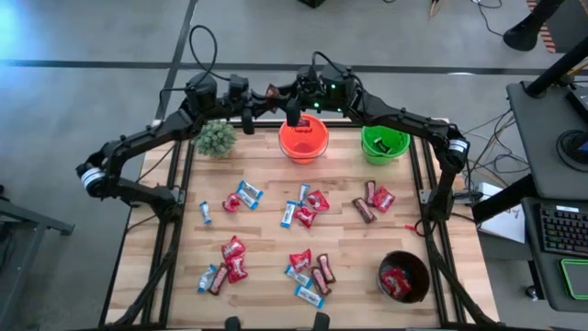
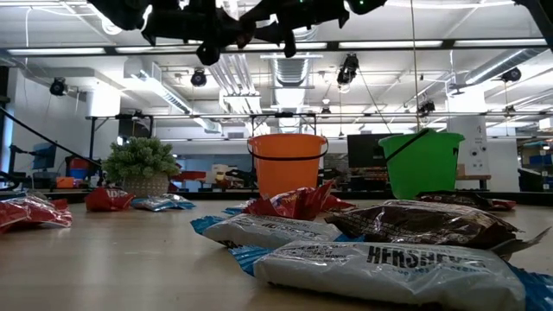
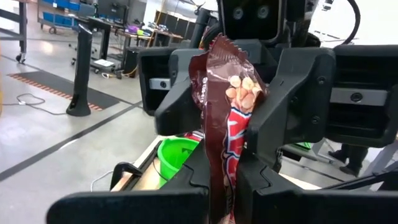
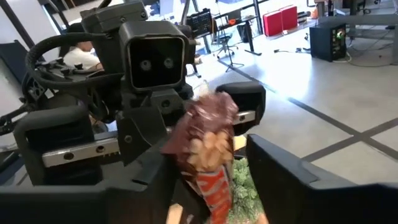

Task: Organize candy in baskets
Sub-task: Put the brown chocolate into the green bucket

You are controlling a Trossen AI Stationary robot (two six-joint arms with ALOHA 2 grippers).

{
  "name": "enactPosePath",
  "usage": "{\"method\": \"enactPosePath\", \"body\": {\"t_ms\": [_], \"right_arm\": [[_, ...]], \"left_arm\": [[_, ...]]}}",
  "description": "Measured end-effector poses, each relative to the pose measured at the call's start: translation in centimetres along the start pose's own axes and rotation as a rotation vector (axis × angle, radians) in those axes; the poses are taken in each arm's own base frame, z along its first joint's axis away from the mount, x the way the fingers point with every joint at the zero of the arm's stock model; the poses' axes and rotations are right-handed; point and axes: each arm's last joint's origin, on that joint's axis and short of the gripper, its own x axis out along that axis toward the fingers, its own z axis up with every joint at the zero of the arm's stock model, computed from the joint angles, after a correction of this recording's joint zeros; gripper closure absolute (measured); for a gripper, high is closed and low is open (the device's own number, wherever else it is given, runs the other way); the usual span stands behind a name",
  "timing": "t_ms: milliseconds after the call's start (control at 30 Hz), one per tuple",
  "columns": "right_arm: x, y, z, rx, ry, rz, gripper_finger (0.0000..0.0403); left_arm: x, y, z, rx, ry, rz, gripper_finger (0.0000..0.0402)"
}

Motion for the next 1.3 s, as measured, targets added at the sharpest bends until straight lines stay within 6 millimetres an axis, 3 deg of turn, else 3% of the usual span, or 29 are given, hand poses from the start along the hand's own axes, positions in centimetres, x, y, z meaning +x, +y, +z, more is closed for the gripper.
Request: {"method": "enactPosePath", "body": {"t_ms": [267,533,900,1067,1300], "right_arm": [[-0.1,-0.1,-0.4,0.004,0.048,-0.014,0.0368],[-0.4,0.1,-0.1,-0.008,0.048,-0.012,0.0374],[-1.3,0.3,0.6,-0.032,0.055,-0.018,0.0380],[-2.7,0.1,0.9,-0.025,0.123,-0.057,0.0382],[-6.0,-0.2,0.7,-0.094,0.321,-0.293,0.0383]], "left_arm": [[0.5,0.3,-0.5,-0.010,0.016,0.001,0.0400],[0.5,0.2,-0.4,0.004,-0.001,-0.008,0.0386],[0.1,-0.3,0.2,0.034,-0.013,-0.049,0.0283],[-0.3,-0.7,0.4,0.036,-0.012,-0.060,0.0255],[-0.5,-0.8,0.4,0.031,0.006,-0.062,0.0251]]}}
